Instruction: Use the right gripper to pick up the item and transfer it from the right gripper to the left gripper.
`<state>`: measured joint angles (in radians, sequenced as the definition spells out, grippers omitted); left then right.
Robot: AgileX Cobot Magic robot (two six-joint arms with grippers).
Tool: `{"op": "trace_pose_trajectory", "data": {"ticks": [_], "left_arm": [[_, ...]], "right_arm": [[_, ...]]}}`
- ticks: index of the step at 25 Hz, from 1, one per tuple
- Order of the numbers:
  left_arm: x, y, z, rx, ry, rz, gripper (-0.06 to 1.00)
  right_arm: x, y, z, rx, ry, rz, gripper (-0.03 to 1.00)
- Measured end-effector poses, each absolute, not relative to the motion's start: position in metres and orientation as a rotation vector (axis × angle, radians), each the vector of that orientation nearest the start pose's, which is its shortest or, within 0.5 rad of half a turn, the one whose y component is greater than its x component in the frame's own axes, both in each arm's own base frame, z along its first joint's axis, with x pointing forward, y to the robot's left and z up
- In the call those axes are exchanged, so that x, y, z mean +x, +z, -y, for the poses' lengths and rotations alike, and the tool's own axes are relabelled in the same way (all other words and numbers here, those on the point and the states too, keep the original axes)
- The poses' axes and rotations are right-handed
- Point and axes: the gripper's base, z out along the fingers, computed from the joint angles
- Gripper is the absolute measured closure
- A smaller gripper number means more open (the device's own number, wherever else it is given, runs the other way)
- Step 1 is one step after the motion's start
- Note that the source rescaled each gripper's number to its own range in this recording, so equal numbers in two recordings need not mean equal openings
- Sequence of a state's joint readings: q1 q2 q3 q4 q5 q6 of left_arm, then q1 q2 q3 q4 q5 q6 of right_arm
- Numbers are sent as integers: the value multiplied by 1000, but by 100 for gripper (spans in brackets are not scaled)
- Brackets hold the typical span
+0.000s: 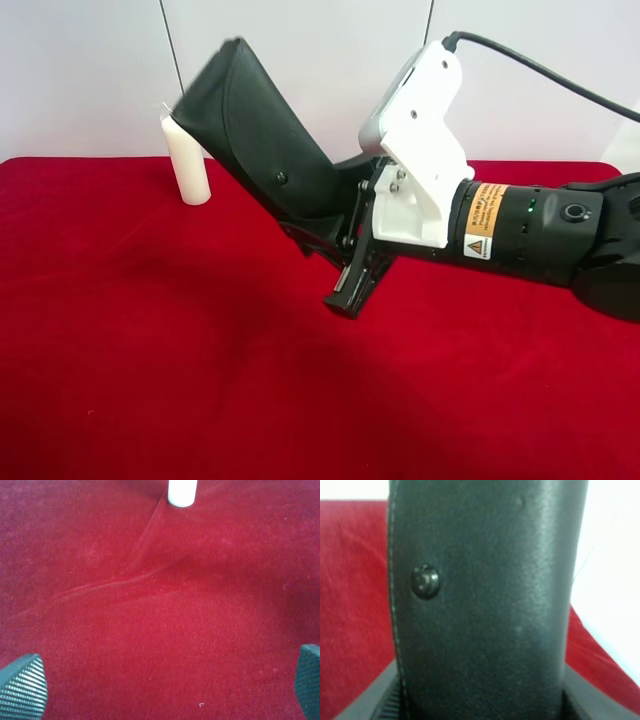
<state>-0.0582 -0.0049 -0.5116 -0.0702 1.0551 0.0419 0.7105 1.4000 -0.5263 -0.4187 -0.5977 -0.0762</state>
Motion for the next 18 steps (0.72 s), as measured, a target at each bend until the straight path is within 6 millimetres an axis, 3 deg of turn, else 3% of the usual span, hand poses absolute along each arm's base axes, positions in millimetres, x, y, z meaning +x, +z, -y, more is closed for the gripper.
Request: {"op": "trace_pose_trajectory", "data": {"ticks": [18], "left_arm": [[-7,281,5,105,-94,-2019,-6]], "right_arm": [[193,218,-197,-1099,457,-1406,90]]}}
